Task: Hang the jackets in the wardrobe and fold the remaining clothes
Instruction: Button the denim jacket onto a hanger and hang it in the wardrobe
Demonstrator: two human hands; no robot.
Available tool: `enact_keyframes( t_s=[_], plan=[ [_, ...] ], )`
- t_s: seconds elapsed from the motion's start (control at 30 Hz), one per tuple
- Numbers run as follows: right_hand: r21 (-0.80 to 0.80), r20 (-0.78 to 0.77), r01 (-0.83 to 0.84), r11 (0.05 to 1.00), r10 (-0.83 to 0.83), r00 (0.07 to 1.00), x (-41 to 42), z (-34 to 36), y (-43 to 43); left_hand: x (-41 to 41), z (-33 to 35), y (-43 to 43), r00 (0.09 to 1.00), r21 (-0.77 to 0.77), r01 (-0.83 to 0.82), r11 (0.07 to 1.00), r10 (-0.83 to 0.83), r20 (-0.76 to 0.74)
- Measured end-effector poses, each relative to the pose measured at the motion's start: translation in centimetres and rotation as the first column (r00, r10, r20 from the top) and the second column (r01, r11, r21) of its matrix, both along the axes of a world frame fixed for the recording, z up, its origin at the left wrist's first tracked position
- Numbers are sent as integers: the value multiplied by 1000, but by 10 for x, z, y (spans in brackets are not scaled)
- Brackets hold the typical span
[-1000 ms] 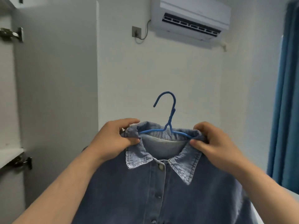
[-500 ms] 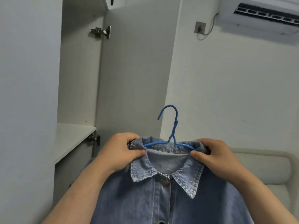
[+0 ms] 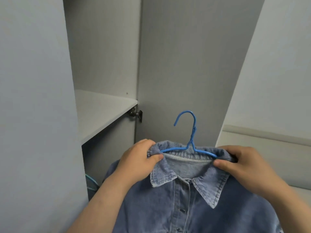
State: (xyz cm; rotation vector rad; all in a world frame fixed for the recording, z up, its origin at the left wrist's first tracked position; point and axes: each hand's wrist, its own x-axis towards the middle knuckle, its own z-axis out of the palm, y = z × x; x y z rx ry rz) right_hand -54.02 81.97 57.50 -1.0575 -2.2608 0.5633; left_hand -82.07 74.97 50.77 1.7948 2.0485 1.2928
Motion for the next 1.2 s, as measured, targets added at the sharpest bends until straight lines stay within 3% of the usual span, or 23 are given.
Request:
enact_keyframes(
  t_s=[0.33,0.57,0.8,1.03,1.2],
  plan=[
    [-60,83,-144,988,148,985,-78,-77,70,-53,-64,47,969,-208,-230,951,243,36],
    [-37,16,-208,977,209,978,-115,-80,75,-80,-61,51,941,-155,-325,933,336,45],
    [-74,-31,-163,984,161,987,-162,-118,87,-101,-84,52,858,-130,-505,853,512,26],
    [-7,-170,-182,983,178,969,-188,-171,93,-125,-130,59,829,96,-557,825,559,9],
    [228,-200,-132,965,179,963,-190,-192,85,-136,-159,56,804,353,-541,763,592,-48]
  ],
)
